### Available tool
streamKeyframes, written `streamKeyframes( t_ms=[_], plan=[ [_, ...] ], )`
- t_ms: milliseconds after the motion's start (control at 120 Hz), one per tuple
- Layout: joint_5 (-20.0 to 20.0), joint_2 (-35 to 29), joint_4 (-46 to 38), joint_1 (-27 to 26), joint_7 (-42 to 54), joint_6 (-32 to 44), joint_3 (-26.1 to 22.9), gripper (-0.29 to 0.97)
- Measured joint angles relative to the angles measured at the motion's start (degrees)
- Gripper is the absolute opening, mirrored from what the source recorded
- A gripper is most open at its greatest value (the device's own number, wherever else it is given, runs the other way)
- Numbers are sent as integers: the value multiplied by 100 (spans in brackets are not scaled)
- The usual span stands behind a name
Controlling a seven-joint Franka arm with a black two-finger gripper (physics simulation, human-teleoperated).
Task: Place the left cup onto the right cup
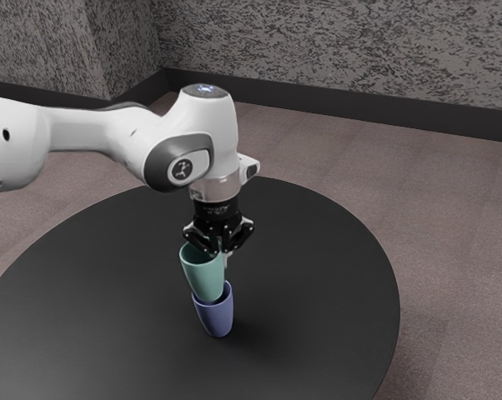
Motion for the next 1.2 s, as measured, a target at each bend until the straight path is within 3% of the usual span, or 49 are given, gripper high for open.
streamKeyframes(
  t_ms=[383, 575, 708, 908, 1200],
  plan=[
    [2, 71, -36, 1, -7, 98, 0, -10],
    [-11, 68, -46, 0, -1, 140, 2, 31],
    [-10, 54, -46, 0, 3, 147, 2, 48],
    [-10, 28, -46, 0, 8, 131, 2, 60],
    [18, -194, -46, 3, 13, 48, 2, 66]
  ],
)
